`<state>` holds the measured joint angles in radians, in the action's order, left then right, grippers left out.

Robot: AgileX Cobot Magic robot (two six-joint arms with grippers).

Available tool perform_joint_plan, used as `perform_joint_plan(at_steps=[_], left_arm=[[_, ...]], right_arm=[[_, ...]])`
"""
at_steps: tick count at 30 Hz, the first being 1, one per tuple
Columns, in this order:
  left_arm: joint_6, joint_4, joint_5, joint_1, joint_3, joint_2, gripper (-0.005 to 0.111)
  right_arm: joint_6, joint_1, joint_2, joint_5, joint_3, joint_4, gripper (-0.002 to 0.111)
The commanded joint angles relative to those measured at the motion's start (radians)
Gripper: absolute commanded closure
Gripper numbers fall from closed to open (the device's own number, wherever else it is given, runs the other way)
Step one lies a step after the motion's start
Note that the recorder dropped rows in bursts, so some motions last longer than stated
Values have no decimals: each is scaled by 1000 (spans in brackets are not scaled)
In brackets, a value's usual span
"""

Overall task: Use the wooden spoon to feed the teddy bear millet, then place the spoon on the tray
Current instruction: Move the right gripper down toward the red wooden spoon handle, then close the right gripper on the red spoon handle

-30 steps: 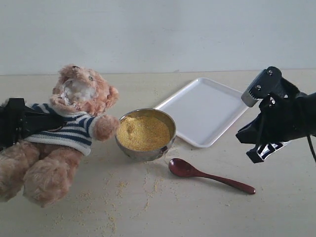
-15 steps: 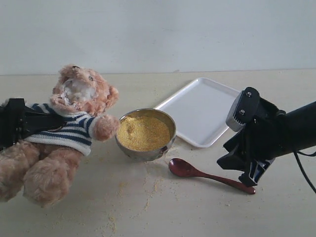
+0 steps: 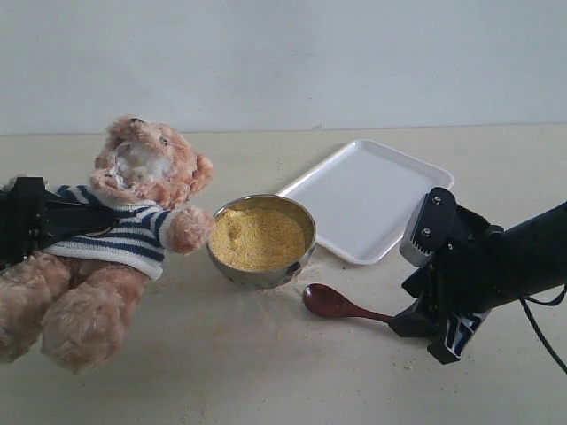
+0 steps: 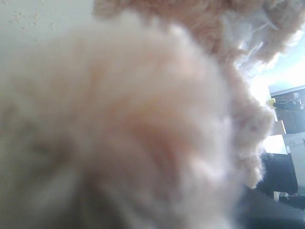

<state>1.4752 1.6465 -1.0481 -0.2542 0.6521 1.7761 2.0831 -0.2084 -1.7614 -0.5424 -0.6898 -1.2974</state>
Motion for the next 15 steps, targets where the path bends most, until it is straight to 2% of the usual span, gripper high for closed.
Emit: perform_joint_plan(at_steps=[1,15], left_arm=[[7,13,-25,-3,-1,-11,102],[10,13,-25,-3,-1,-11,102]], right_arm=[[16,-1,-17,4,3,-8,50],[17,-1,-22,25,3,-8,50]])
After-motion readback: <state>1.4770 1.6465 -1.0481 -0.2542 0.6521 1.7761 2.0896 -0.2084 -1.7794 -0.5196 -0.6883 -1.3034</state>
